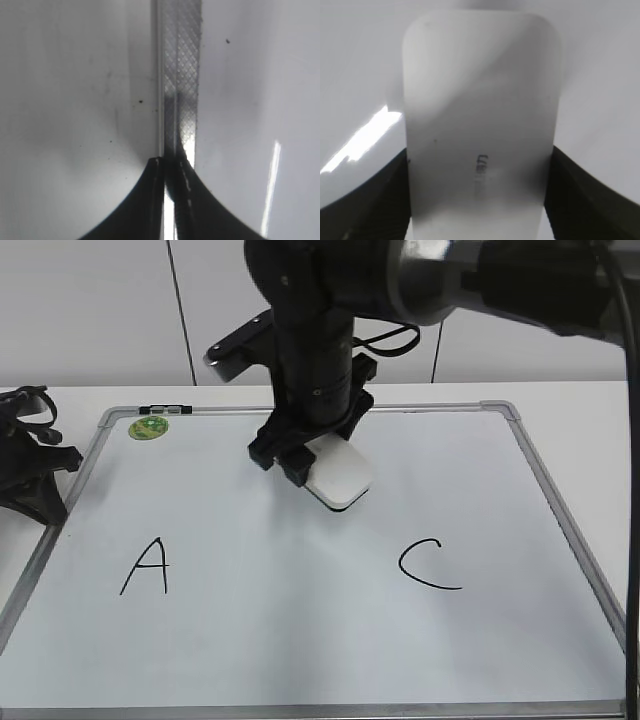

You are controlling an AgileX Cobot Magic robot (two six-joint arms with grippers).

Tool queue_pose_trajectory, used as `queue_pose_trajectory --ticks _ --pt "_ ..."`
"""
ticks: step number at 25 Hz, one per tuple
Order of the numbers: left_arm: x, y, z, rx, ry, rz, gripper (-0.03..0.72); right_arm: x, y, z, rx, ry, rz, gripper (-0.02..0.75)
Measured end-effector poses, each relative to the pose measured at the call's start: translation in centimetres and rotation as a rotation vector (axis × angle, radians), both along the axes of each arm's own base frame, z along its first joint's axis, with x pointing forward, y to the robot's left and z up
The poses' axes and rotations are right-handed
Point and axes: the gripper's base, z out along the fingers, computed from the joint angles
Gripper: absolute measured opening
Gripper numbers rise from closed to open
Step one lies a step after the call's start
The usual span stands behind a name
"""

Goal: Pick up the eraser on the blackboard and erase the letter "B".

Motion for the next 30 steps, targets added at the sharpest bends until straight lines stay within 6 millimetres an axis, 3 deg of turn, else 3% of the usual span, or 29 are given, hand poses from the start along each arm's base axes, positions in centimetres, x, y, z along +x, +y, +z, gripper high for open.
queue_pose_trajectory --ticks 6,10,15,18,25,30 --pt "0.0 0.0 0.0 0.0 0.0 0.0 0.025 3.3 -5.2 -0.1 0.0 0.003 -0.156 0.529" --pt "0.0 0.0 0.0 0.0 0.0 0.0 0.025 5.1 -10.1 -1.5 -0.026 0.043 -0.288 0.529" --pt "0.0 0.0 0.0 0.0 0.0 0.0 0.025 6.2 -15.9 -3.6 -0.062 0.109 -0.448 0.529" --pt "0.0 0.0 0.0 0.0 0.0 0.0 0.025 6.6 -18.3 -4.1 -0.062 0.124 -0.535 0.529" --pt "0.0 0.0 0.0 0.0 0.0 0.0 0.025 7.1 -22.4 -4.5 -0.055 0.139 -0.676 0.529" --pt "0.0 0.0 0.0 0.0 0.0 0.0 0.025 6.7 -23.6 -5.4 -0.056 0.172 -0.738 0.529"
